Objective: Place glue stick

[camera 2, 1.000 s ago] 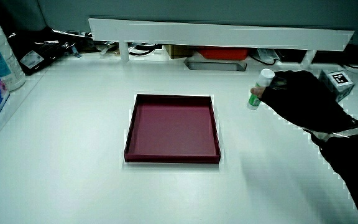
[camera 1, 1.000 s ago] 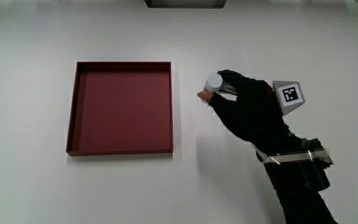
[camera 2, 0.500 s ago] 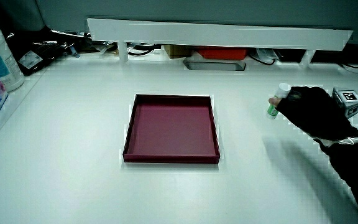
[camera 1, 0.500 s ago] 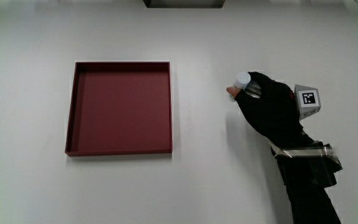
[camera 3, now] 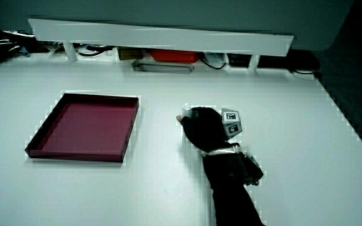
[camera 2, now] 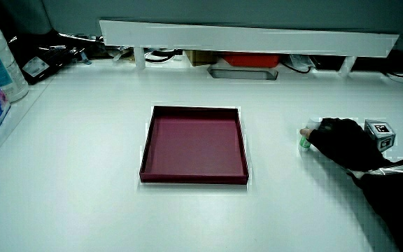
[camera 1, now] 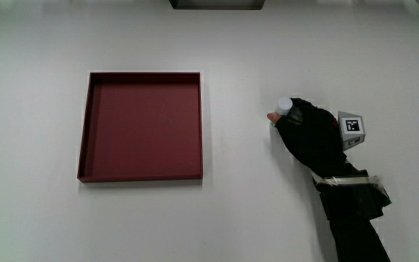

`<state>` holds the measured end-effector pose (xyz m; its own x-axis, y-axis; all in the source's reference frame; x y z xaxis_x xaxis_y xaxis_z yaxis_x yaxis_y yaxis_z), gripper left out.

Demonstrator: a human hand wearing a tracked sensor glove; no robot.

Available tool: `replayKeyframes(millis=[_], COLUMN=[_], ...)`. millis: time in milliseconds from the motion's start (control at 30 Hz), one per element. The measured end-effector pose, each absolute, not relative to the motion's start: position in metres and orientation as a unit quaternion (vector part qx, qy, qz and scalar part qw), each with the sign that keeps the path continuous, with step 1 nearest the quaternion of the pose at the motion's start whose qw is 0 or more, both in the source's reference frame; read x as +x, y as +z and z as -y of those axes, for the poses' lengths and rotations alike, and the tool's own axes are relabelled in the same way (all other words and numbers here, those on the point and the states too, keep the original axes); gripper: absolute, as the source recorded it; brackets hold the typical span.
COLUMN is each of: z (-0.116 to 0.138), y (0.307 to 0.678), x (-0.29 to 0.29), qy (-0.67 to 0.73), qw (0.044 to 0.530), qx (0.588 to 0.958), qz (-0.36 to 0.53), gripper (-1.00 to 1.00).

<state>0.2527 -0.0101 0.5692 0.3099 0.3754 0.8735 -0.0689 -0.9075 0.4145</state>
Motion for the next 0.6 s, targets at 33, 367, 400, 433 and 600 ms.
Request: replayKeyframes(millis=[33,367,400,433,600], z=[0.0086,0.0062,0.0056,0.0055,0.0047], y=[0.5679,0.5768,0.5745,0.5746,0.5740], x=[0.2513,0.2548,0.2538,0.2540,0.2535], qy=[0.587,0.601,0.600,0.599,0.598], qw=[0.196,0.193,0.197,0.198,0.202], qx=[0.778,0.768,0.767,0.767,0.766], qz=[-0.107,-0.108,-0.115,-0.115,-0.120], gripper=[0.00,0.00,0.00,0.00,-0.15])
